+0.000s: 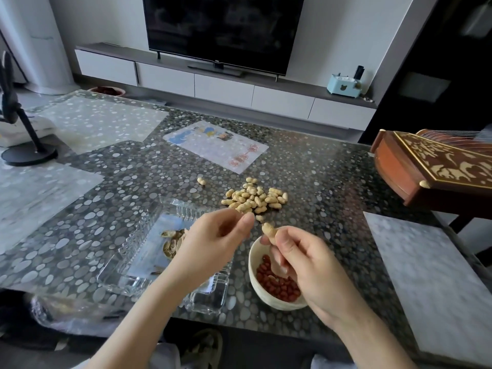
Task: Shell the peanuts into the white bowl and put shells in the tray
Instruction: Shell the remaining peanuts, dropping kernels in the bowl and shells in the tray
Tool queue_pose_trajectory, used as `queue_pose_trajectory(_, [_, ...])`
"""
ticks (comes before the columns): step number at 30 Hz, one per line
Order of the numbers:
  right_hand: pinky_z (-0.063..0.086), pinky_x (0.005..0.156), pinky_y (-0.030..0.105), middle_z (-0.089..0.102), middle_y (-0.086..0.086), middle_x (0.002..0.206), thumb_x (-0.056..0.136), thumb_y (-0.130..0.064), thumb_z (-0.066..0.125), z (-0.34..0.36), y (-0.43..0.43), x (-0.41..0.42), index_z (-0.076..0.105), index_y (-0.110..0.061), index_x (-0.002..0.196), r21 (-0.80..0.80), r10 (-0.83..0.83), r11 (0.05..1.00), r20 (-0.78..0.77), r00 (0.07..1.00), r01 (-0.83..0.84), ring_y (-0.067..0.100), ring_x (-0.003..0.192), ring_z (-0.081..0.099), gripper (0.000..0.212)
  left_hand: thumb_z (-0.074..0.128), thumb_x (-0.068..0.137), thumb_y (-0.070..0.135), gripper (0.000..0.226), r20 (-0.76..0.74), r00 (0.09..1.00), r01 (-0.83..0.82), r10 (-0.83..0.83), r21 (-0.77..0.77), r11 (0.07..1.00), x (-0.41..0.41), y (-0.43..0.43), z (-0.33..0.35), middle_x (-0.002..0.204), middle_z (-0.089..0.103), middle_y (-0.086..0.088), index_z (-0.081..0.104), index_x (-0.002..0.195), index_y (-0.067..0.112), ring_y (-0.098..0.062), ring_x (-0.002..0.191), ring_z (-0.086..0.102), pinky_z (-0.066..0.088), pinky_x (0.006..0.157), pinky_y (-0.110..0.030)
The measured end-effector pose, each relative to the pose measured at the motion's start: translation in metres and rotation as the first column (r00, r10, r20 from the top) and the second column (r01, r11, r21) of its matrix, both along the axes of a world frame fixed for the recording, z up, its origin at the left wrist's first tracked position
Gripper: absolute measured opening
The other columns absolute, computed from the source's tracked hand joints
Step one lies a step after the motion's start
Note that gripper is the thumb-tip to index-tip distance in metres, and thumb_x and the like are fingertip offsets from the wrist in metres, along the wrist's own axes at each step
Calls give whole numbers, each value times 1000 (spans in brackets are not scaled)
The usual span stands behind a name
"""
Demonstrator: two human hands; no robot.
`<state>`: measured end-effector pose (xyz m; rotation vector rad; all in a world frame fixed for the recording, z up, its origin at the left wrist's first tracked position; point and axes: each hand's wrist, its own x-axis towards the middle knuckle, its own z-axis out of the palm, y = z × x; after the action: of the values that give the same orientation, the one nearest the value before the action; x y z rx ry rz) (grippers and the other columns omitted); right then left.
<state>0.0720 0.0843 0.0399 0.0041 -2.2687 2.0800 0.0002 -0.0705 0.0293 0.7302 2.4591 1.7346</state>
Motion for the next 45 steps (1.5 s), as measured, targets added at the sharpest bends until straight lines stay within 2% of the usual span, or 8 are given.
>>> queue_pose_trajectory(4, [37,58,22,45,-3,62,90,-38,47,3,5,12,64,-4,85,32,2,999,-36,999,0,11,62,41,39,40,88,64,65,45,977,205,-209,84,975,12,10,2,64,47,-15,60,79,3,-10,57,36,29,56,-25])
queue_pose_trajectory(8, [37,56,19,44,-3,60,90,-41,47,7,13,17,69,-13,85,107,9,994,-56,998,-3,10,60,41,36,41,93,45,44,162,928,297,-336,224,928,20,18,7,62,52,15,60,77,9,-4,58,39,32,58,-15])
queue_pose_trajectory(13, [38,55,17,46,-10,54,85,-47,53,4,22,16,62,-24,67,143,-90,984,-103,991,104,7,54,43,30,53,87,33,28,304,851,291,-427,404,867,20,23,7,62,37,5,50,63,20,-11,59,31,31,56,-17])
queue_pose_trajectory(23, [50,76,13,73,-15,92,80,-28,63,4,25,19,69,-28,95,113,-215,962,-256,943,250,2,89,68,17,67,84,23,14,356,833,250,-424,442,862,17,31,2,67,53,-5,67,78,11,-14,63,48,43,61,-19])
queue_pose_trajectory(27, [49,78,13,73,-6,94,82,-28,63,3,23,17,71,-22,98,79,-185,974,-271,944,214,5,94,67,19,68,73,24,26,338,859,216,-384,441,871,18,35,3,70,61,-5,66,86,1,-10,65,57,50,63,-17])
queue_pose_trajectory(36, [44,70,11,59,-7,81,97,-22,48,-8,17,7,63,-20,79,344,-220,842,-485,847,416,9,81,60,24,72,68,33,37,381,878,147,-289,359,922,22,41,6,63,65,-7,66,78,-2,-12,56,57,44,54,-16])
queue_pose_trajectory(40, [44,59,19,58,-6,75,95,-27,52,-10,20,5,67,-16,75,351,-305,807,-442,844,475,11,72,58,27,66,72,42,33,314,932,120,-181,205,971,19,38,6,63,66,-2,66,71,10,-8,57,57,43,58,-17])
queue_pose_trajectory(45, [53,63,23,68,-6,73,96,-34,47,-5,25,6,66,-20,90,372,-203,891,-185,962,260,8,70,66,25,68,73,48,33,249,964,36,-94,230,973,17,40,2,69,64,1,69,82,15,-11,66,58,45,65,-29])
